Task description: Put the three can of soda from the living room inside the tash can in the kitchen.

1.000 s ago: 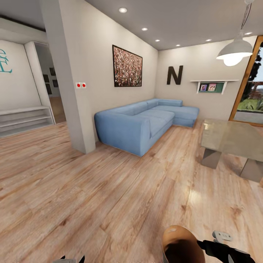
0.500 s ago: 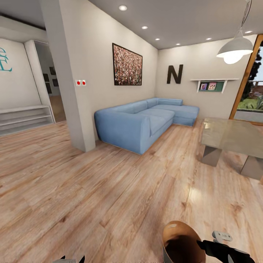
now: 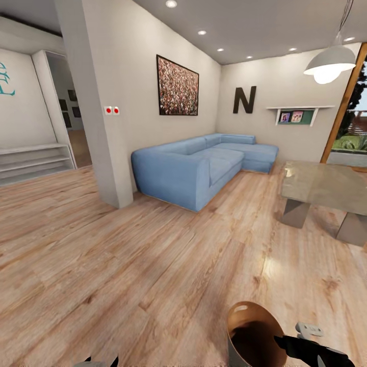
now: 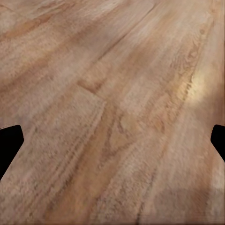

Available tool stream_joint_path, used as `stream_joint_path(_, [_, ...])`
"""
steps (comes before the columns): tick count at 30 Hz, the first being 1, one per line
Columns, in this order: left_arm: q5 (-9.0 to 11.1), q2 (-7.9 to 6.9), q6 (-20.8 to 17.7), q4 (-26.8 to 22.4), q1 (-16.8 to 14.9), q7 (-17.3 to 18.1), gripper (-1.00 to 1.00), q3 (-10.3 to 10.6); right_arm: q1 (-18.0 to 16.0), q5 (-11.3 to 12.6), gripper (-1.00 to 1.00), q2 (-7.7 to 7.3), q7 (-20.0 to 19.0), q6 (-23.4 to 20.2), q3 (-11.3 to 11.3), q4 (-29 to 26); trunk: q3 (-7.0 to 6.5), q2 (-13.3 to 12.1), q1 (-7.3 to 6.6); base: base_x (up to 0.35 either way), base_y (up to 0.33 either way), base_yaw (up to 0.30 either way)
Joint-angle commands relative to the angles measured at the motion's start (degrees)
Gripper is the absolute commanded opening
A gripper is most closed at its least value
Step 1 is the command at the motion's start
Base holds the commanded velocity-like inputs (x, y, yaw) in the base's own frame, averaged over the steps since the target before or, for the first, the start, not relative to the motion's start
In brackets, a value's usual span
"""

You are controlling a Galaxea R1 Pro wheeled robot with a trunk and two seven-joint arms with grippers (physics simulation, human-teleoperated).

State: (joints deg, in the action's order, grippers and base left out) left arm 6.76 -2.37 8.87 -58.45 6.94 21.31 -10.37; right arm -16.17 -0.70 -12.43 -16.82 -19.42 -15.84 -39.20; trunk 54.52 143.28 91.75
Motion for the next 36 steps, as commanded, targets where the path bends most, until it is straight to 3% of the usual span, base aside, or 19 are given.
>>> stream_joint_path(1, [0.0,0.00,0.0,0.0,0.0,0.0,1.00,0.0,0.0,0.0,1.00,0.01,0.0,0.0,0.0,0.0,0.23,0.0,0.02,0.000,0.000,0.000])
stream_joint_path(33, [0.0,-0.10,0.0,-0.2,-0.1,0.1,1.00,-0.2,0.0,-0.2,1.00,0.03,0.0,0.0,0.0,0.0,0.45,0.0,0.05,0.063,0.000,0.000])
stream_joint_path(36, [0.0,-0.09,0.0,-0.1,-0.1,0.1,1.00,-0.2,0.0,-0.2,1.00,0.03,0.0,0.0,0.0,0.0,1.12,0.1,0.13,0.003,0.000,0.000])
